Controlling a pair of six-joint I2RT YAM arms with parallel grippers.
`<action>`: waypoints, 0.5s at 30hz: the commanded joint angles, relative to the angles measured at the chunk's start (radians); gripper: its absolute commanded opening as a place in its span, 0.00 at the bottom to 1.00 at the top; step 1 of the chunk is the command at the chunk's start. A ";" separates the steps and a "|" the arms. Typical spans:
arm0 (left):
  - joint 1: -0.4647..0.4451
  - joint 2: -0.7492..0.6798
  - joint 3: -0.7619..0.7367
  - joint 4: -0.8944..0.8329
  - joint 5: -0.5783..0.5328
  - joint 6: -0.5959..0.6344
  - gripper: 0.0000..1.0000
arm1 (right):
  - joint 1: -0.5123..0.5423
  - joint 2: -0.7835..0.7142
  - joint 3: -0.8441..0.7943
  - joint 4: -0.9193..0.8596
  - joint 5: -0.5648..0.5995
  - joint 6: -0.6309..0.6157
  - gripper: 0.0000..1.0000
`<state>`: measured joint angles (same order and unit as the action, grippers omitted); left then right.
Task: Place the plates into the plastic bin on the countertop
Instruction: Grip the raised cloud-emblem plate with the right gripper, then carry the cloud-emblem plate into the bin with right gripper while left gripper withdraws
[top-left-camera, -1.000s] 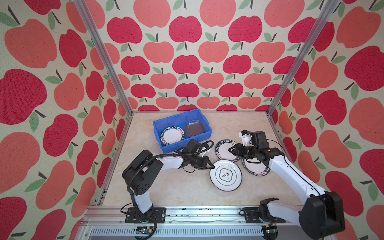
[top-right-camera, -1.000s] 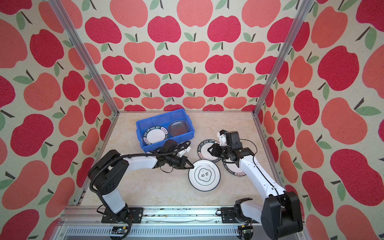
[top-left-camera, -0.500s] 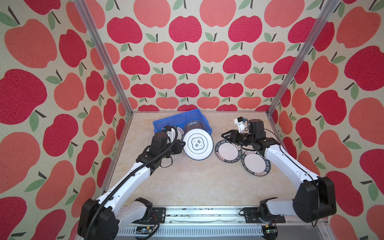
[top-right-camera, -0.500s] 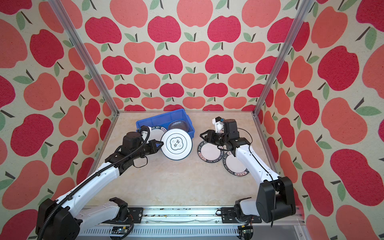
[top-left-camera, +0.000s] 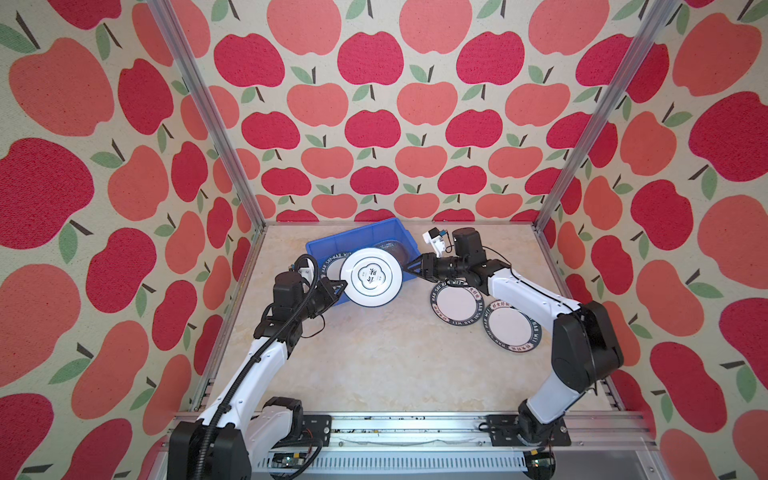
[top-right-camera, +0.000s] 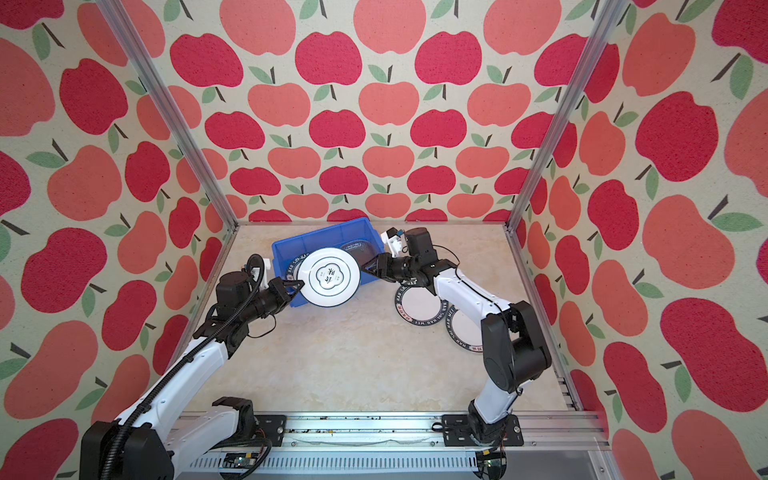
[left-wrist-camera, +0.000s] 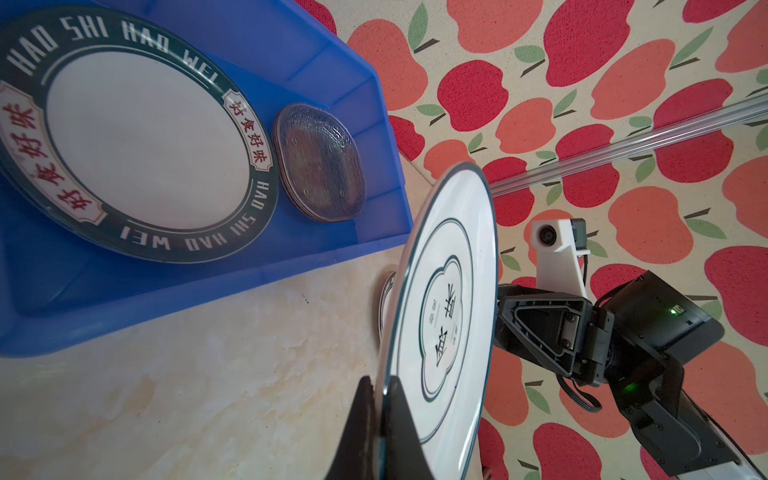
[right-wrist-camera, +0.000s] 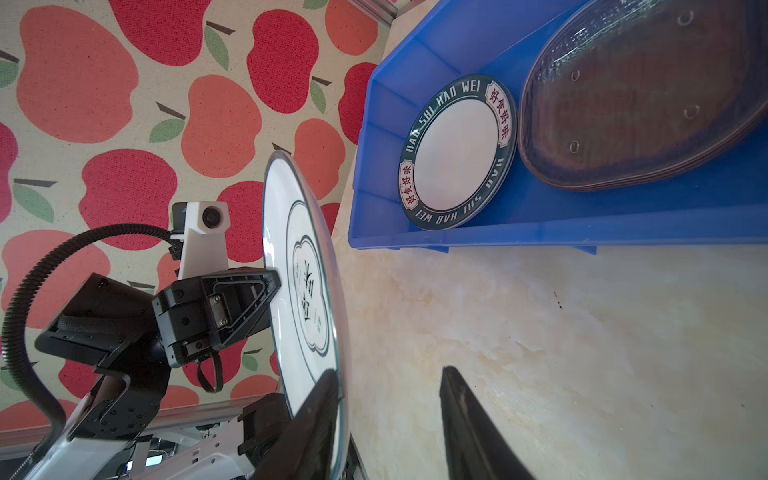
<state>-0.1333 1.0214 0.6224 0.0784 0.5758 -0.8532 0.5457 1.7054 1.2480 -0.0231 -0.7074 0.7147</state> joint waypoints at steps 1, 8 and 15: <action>0.008 -0.004 -0.001 0.079 0.071 -0.021 0.00 | 0.020 0.045 0.067 0.050 -0.049 0.038 0.42; 0.036 -0.009 -0.018 0.080 0.099 -0.013 0.00 | 0.045 0.112 0.147 0.048 -0.070 0.058 0.21; 0.085 0.003 -0.023 0.074 0.125 -0.012 0.00 | 0.053 0.158 0.212 0.004 -0.066 0.048 0.00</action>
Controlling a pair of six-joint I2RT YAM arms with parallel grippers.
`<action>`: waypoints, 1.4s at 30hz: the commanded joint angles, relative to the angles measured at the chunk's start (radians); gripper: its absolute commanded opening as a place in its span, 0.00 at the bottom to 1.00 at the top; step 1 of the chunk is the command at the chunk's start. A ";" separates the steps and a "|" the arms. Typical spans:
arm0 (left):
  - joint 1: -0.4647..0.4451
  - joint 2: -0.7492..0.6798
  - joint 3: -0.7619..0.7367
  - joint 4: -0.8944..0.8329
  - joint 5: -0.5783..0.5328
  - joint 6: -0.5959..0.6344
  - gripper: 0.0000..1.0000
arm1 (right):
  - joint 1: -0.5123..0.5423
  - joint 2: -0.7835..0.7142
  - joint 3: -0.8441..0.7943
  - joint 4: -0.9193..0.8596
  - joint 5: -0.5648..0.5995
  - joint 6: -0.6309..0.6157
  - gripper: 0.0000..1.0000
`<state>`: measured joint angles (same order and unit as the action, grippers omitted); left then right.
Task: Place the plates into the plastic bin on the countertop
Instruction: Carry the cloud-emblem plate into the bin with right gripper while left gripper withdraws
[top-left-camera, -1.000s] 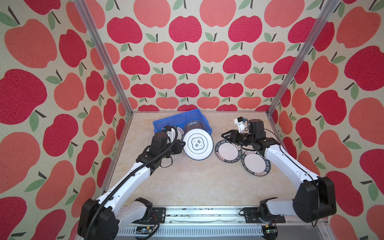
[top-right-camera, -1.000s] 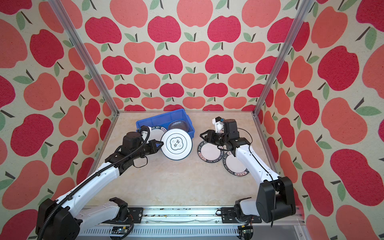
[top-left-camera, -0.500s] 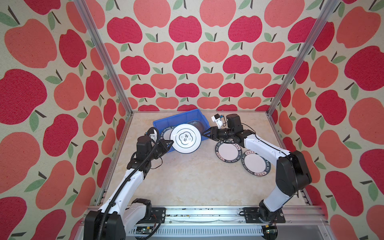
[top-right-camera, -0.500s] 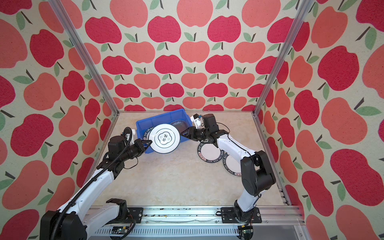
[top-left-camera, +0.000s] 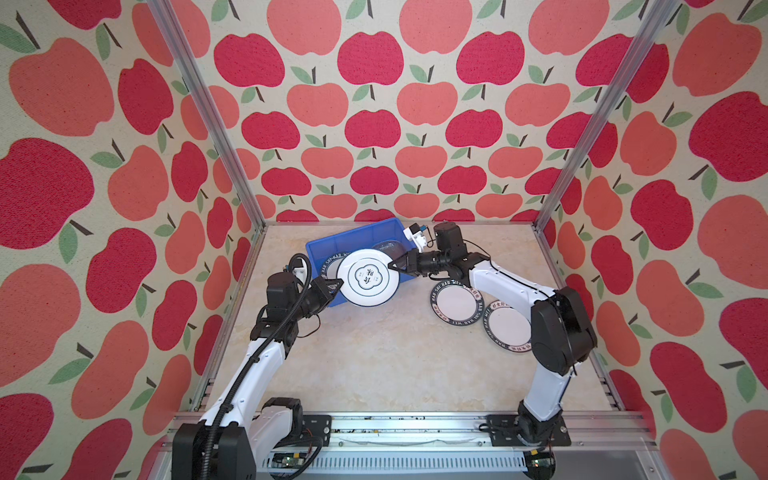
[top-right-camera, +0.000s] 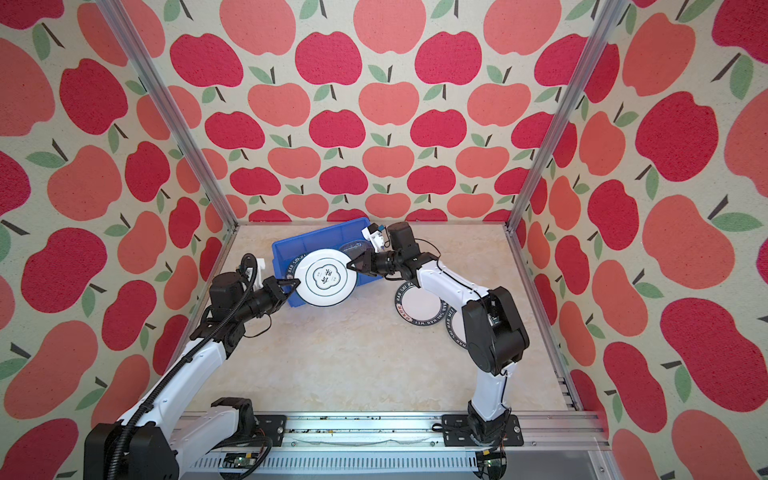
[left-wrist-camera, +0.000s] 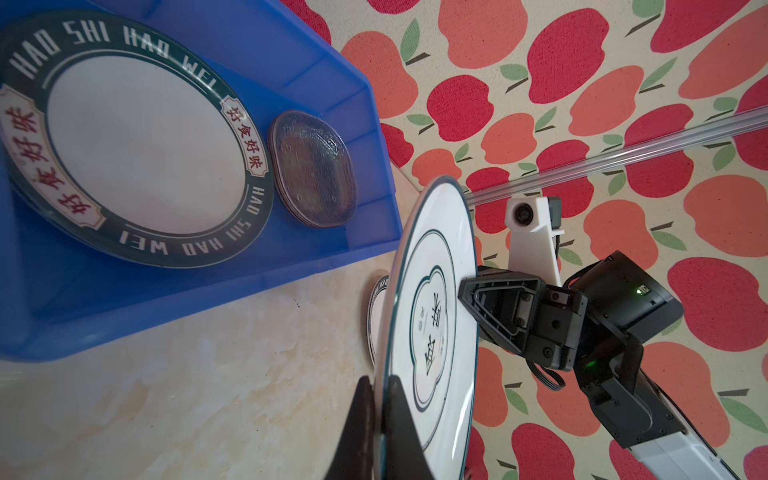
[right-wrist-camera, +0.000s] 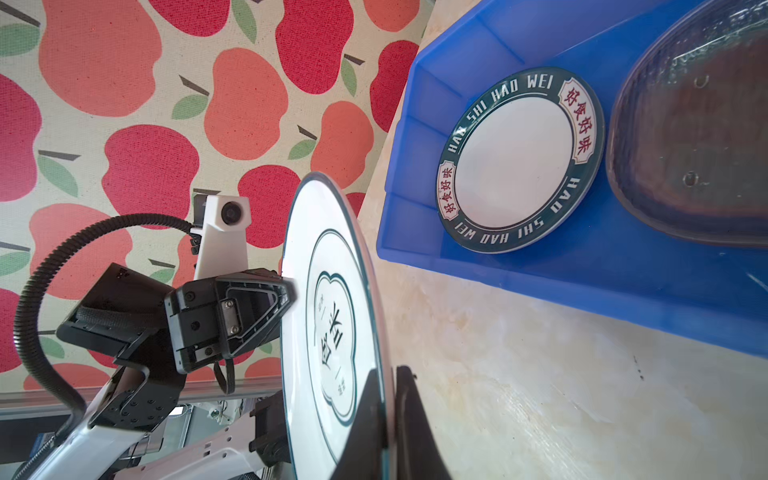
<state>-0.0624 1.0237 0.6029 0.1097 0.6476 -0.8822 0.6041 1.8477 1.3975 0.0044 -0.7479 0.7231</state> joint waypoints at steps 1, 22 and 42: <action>0.019 0.006 -0.001 0.041 0.056 0.018 0.00 | -0.005 0.028 0.078 -0.028 -0.028 0.041 0.00; 0.030 -0.183 0.039 -0.366 -0.255 0.207 0.99 | -0.004 0.458 0.684 -0.279 0.112 -0.029 0.00; 0.001 -0.128 0.030 -0.304 -0.189 0.203 0.99 | 0.033 0.771 0.974 -0.209 0.177 -0.020 0.00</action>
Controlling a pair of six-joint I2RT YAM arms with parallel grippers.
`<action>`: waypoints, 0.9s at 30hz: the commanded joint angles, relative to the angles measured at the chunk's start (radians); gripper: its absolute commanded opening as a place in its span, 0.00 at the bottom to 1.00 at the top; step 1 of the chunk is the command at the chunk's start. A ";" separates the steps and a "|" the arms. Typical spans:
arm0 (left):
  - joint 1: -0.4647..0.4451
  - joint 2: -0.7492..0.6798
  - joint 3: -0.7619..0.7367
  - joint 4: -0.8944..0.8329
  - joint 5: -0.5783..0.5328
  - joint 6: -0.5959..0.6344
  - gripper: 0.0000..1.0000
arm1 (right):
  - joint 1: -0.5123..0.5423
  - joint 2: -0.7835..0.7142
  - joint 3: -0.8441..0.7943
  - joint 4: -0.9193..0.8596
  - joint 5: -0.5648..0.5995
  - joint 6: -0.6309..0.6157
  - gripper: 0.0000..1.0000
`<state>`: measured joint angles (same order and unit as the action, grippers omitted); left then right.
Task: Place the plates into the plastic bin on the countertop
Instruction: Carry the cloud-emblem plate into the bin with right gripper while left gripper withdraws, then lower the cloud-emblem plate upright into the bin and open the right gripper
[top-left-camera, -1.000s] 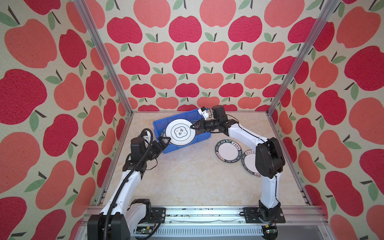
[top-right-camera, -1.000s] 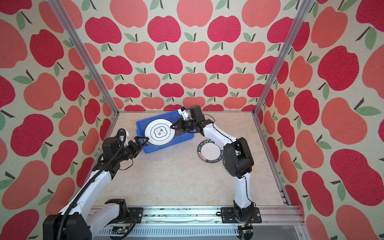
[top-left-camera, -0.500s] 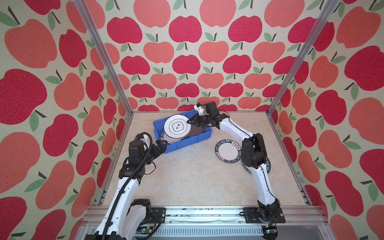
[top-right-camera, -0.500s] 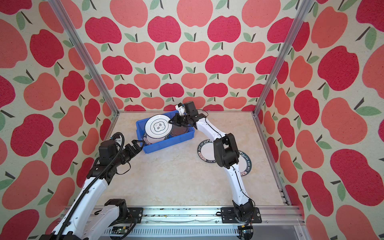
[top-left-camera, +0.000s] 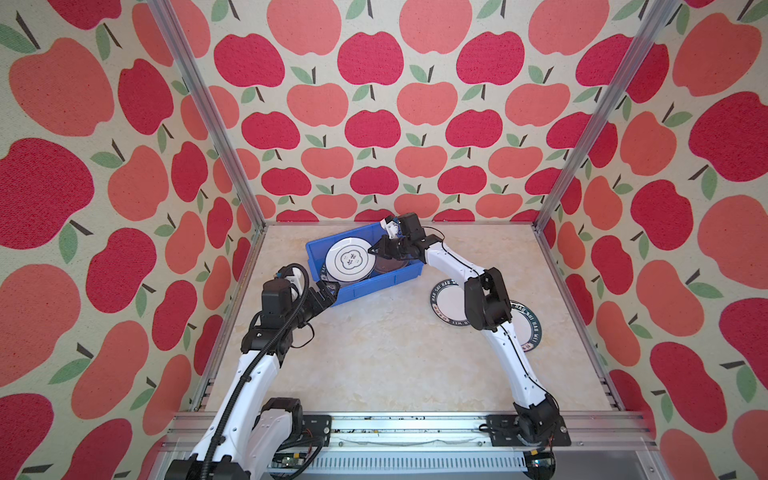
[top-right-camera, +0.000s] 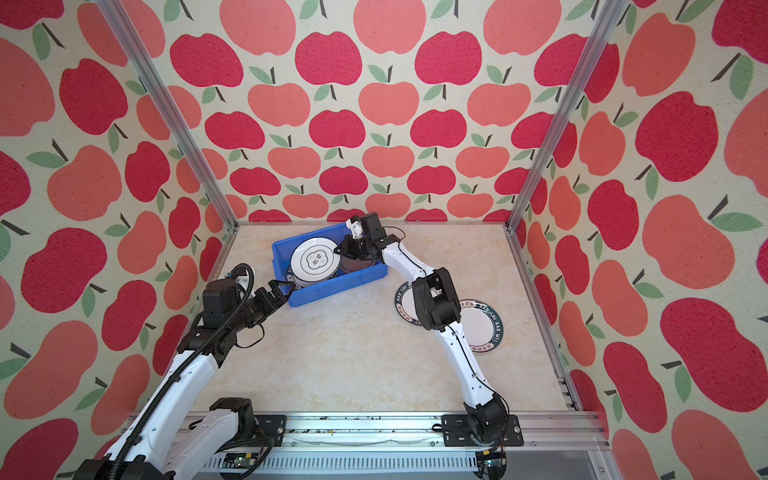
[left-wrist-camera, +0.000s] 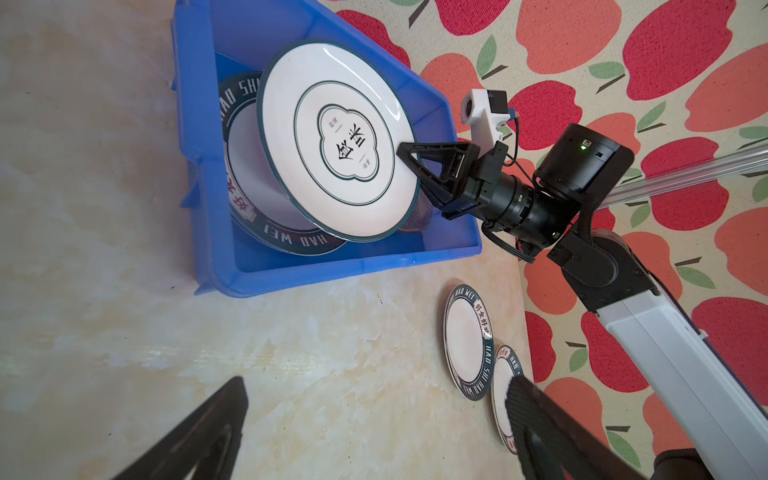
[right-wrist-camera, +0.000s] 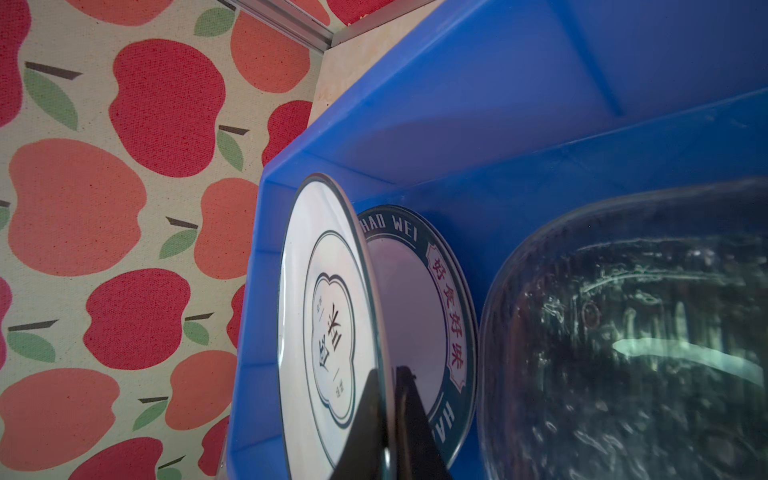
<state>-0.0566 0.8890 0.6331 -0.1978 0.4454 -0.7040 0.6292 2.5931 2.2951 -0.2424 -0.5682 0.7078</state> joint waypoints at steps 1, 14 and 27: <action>-0.005 0.007 0.000 -0.003 0.011 0.026 0.99 | 0.011 0.038 0.098 0.027 -0.001 -0.010 0.00; -0.027 0.043 -0.013 0.026 0.004 0.024 0.99 | 0.043 0.155 0.267 -0.084 0.031 -0.045 0.00; -0.031 0.077 -0.006 0.037 0.006 0.034 0.99 | 0.071 0.211 0.379 -0.216 0.078 -0.079 0.06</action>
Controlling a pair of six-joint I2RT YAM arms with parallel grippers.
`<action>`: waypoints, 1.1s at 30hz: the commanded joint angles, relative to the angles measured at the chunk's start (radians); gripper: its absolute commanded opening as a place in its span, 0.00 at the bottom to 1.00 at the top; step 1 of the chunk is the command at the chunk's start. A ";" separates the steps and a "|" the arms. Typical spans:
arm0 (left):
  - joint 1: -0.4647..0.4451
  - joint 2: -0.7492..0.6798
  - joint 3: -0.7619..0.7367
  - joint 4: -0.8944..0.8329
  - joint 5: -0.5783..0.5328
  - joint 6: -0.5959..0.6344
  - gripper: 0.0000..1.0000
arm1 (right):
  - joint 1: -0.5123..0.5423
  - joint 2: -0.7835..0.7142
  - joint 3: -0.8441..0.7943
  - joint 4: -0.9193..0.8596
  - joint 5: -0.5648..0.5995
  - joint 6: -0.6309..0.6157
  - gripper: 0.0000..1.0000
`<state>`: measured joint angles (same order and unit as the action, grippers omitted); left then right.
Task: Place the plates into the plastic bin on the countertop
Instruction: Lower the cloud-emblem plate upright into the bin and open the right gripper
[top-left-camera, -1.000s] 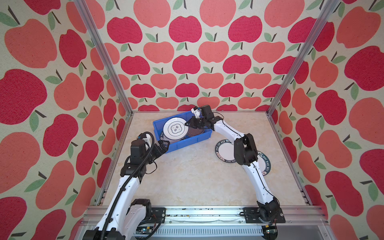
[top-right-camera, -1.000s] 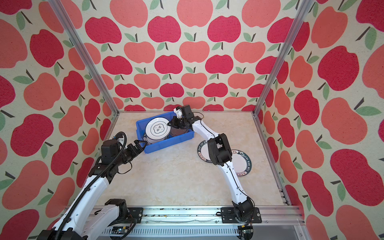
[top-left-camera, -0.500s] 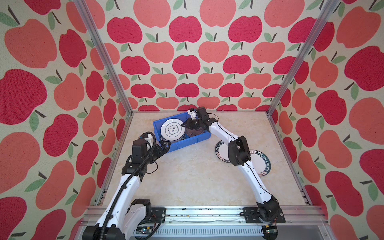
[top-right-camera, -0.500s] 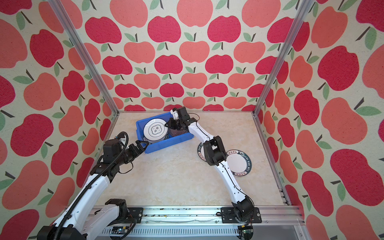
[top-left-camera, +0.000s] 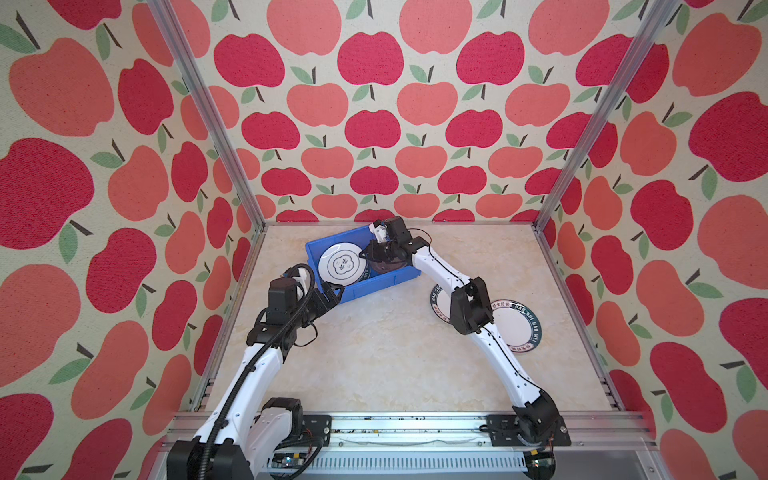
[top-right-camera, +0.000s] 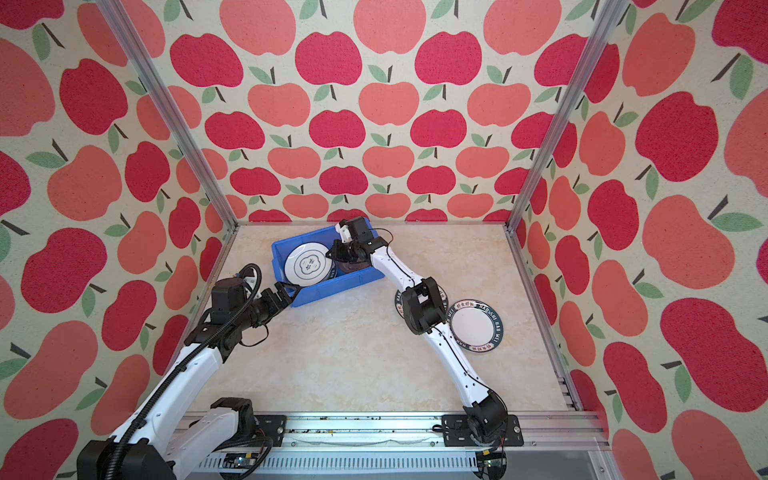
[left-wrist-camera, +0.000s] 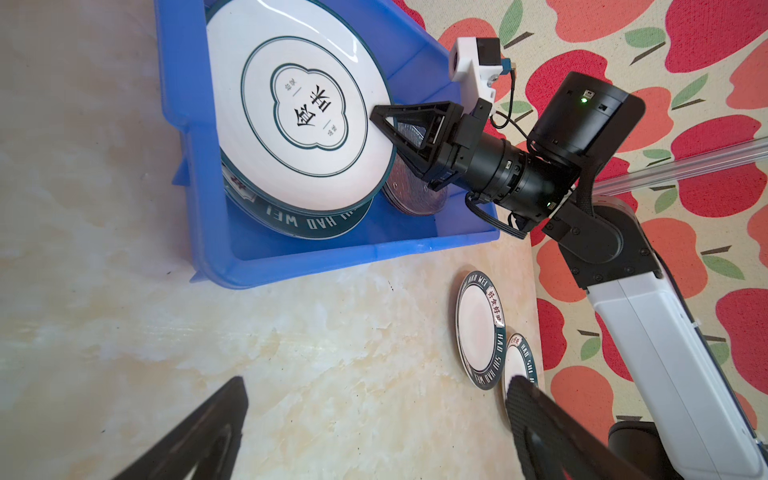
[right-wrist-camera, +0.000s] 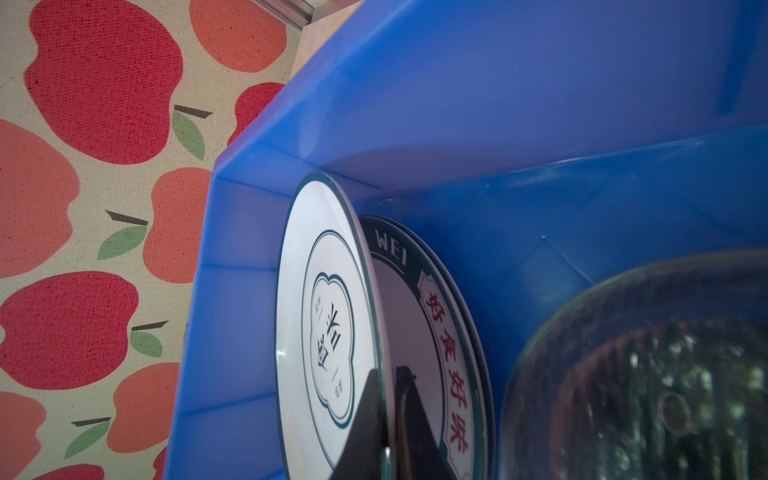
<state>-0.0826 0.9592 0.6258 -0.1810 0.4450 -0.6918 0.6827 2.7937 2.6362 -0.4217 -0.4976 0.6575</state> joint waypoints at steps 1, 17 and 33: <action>-0.005 0.010 0.004 0.020 0.006 0.023 0.99 | 0.017 0.008 0.039 -0.047 0.015 -0.032 0.07; -0.017 0.008 -0.011 0.055 0.001 0.018 0.99 | 0.020 -0.046 0.059 -0.228 0.169 -0.145 0.42; -0.040 0.029 0.001 0.066 -0.004 0.023 0.99 | 0.040 -0.109 0.060 -0.239 0.160 -0.154 0.43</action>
<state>-0.1184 0.9764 0.6235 -0.1364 0.4419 -0.6884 0.7078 2.7598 2.6743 -0.6334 -0.3325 0.5240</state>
